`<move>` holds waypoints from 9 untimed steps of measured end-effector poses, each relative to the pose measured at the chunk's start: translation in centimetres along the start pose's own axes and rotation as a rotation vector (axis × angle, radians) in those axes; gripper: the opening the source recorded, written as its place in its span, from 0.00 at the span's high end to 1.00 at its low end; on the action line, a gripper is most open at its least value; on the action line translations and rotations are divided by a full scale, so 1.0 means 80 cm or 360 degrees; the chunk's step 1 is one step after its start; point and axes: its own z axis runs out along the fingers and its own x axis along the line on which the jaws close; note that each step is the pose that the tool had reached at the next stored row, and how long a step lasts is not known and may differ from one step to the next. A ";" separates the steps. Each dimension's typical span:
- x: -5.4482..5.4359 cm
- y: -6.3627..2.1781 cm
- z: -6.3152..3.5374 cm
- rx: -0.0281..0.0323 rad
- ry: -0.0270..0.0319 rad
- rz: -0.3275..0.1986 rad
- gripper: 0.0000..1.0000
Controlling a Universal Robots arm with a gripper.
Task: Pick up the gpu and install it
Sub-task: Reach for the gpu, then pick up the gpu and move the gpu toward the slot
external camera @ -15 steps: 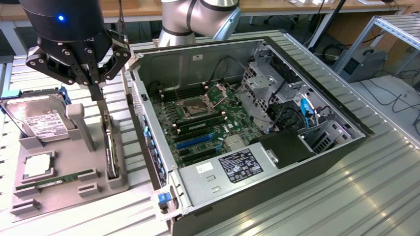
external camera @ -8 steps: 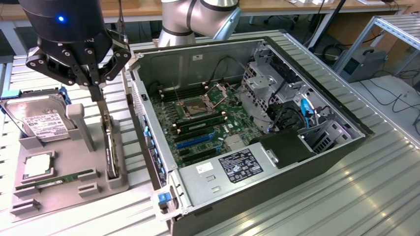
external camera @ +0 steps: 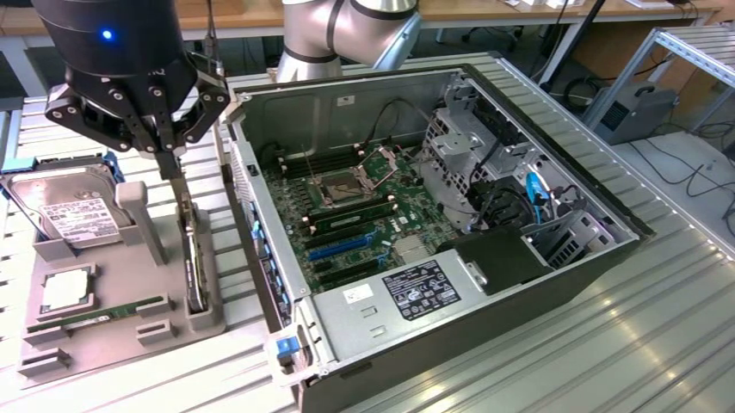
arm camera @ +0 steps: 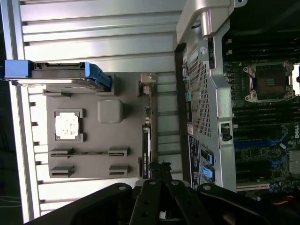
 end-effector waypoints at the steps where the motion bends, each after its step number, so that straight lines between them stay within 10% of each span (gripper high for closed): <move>1: 0.000 0.000 0.000 0.00008 0.00000 0.0000 0.89; 9: 0.000 0.000 0.000 0.00017 0.00000 0.0000 0.89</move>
